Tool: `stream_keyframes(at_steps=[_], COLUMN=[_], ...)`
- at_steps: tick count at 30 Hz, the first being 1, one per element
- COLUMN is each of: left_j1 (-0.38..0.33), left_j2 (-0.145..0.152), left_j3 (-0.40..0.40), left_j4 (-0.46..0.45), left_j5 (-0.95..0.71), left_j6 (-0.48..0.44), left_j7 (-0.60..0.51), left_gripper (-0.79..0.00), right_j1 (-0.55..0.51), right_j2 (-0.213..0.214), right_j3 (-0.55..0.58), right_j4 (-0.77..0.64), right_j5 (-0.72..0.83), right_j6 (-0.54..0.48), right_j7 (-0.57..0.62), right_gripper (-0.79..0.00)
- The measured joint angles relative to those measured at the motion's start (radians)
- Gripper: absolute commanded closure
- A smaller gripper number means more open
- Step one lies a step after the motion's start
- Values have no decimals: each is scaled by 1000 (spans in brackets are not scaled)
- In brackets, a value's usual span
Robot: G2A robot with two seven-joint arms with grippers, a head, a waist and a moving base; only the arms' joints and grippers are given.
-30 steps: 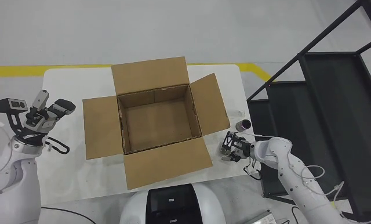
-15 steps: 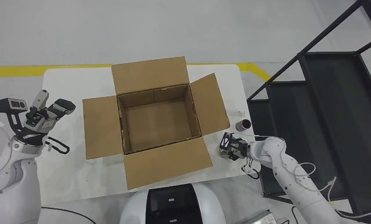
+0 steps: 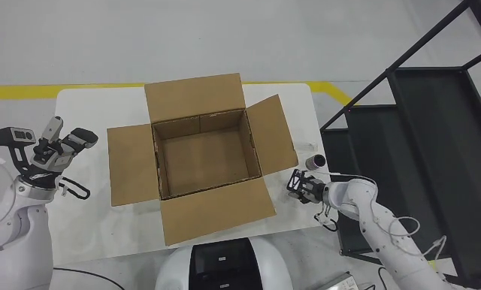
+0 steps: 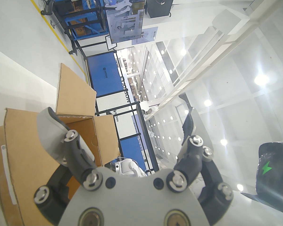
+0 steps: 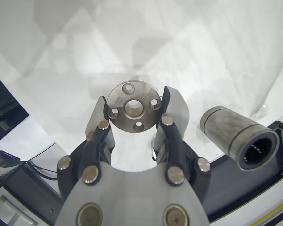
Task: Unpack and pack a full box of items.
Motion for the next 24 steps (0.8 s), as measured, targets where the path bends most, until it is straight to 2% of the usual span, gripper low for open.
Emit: stream_keyframes(at_steps=[8,14,21,24], left_j1=[0,0,0,0], left_j2=[0,0,0,0], left_j3=[0,0,0,0], left_j4=[0,0,0,0], left_j5=[0,0,0,0], left_j6=[0,0,0,0], left_j7=[0,0,0,0], left_gripper=[-785,-785,-785,-785], right_j1=[-168,-283,-354,-356], right_j2=[26,38,40,40], right_j3=[158,282,342,343], right_j4=[-206,-323,-384,-386], right_j5=[106,228,265,266], right_j6=[-79,-158,-183,-182], right_j7=[-44,-141,-256,-264], right_gripper=[0,0,0,0])
